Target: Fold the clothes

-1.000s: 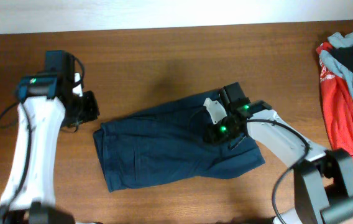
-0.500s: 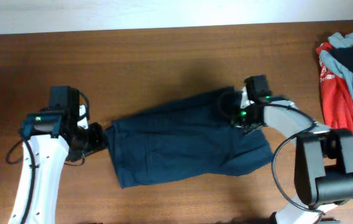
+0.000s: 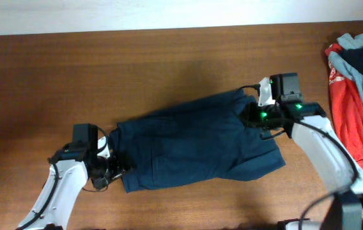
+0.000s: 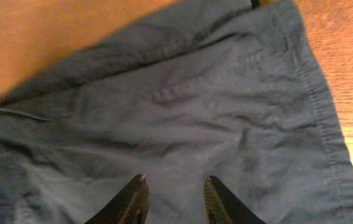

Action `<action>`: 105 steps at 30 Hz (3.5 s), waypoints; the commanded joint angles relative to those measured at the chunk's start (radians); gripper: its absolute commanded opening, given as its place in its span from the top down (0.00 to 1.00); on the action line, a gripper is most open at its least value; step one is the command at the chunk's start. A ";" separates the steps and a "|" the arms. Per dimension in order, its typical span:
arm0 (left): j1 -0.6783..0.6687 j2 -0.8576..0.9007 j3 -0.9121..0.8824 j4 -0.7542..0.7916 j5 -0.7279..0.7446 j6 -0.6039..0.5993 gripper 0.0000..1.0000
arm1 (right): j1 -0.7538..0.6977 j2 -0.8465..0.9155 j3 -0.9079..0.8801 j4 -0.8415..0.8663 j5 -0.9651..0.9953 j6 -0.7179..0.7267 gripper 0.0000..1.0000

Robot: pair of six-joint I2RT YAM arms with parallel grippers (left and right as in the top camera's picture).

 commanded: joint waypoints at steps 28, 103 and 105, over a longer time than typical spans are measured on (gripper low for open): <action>0.107 0.282 0.019 0.256 0.133 0.166 0.25 | -0.002 -0.135 0.000 -0.085 -0.009 -0.037 0.64; -0.343 0.415 0.983 -0.270 -0.417 0.015 0.99 | -0.002 -0.228 0.000 -0.158 -0.010 -0.035 0.62; -0.359 0.449 0.983 -0.244 -0.427 -0.051 0.99 | -0.002 -0.228 0.000 -0.165 -0.010 -0.035 0.62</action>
